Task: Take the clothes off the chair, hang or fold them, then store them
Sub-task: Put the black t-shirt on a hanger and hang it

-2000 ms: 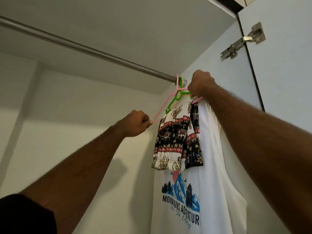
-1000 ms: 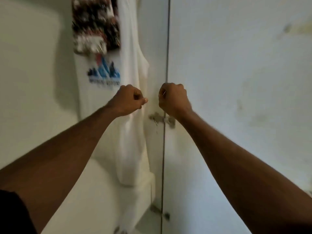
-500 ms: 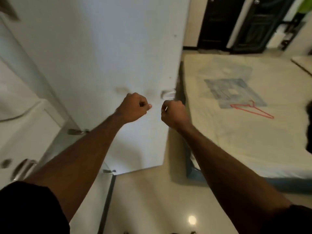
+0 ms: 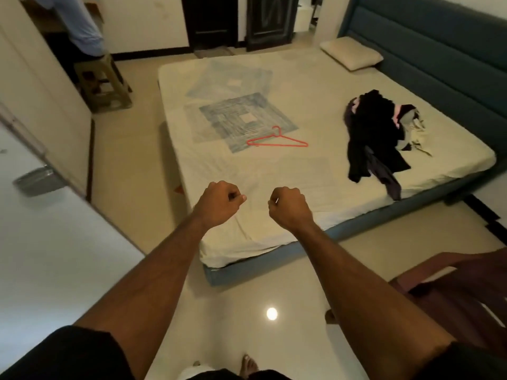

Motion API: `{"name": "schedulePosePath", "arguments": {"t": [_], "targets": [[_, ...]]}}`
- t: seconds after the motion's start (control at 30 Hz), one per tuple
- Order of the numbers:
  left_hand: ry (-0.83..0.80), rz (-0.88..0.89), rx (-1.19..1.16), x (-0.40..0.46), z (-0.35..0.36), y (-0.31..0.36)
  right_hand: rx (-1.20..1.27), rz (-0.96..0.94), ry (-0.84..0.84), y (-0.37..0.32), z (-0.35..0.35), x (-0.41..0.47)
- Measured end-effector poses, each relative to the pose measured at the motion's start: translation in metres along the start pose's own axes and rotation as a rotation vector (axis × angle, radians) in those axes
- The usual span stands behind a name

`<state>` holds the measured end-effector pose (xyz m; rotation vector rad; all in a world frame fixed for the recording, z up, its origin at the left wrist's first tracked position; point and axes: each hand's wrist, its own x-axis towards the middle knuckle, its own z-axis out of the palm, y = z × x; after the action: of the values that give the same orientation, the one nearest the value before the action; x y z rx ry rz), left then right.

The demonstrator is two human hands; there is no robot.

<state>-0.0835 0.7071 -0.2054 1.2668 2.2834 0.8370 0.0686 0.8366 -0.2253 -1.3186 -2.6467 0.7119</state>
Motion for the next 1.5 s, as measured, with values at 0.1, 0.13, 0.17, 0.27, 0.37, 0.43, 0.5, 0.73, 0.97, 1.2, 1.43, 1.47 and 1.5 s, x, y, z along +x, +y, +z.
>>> {"name": "schedulePosePath", "arguments": {"t": [0.1,0.13,0.17,0.27,0.37,0.43,0.5,0.73,0.97,1.2,1.43,1.47,1.5], "targets": [[-0.050,0.053,-0.003,0.048,0.035,0.040,0.010,0.064,0.040,0.048,-0.027,0.025],[-0.069,0.079,0.004,0.068,0.050,0.055,0.010,0.090,0.056,0.066,-0.036,0.035],[-0.087,0.099,0.006,0.087,0.064,0.069,0.010,0.116,0.068,0.083,-0.045,0.044],[-0.142,0.157,-0.003,0.142,0.104,0.104,0.017,0.183,0.107,0.134,-0.066,0.076],[-0.200,0.220,0.010,0.202,0.145,0.136,0.013,0.252,0.136,0.187,-0.090,0.116],[-0.227,0.262,0.007,0.250,0.174,0.157,0.001,0.305,0.156,0.224,-0.108,0.147],[-0.250,0.288,0.016,0.300,0.203,0.180,-0.008,0.362,0.186,0.263,-0.126,0.181],[-0.324,0.351,0.014,0.441,0.280,0.261,-0.018,0.496,0.214,0.364,-0.188,0.272],[-0.392,0.338,0.014,0.553,0.344,0.309,0.044,0.555,0.229,0.452,-0.223,0.358],[-0.394,0.243,0.047,0.672,0.413,0.356,0.097,0.530,0.148,0.565,-0.248,0.480],[-0.375,0.042,0.104,0.804,0.482,0.407,0.139,0.438,0.045,0.685,-0.275,0.616],[-0.373,0.020,0.102,0.822,0.491,0.414,0.147,0.435,0.031,0.701,-0.278,0.635],[-0.367,0.003,0.097,0.838,0.500,0.421,0.156,0.435,0.024,0.716,-0.281,0.652]]}}
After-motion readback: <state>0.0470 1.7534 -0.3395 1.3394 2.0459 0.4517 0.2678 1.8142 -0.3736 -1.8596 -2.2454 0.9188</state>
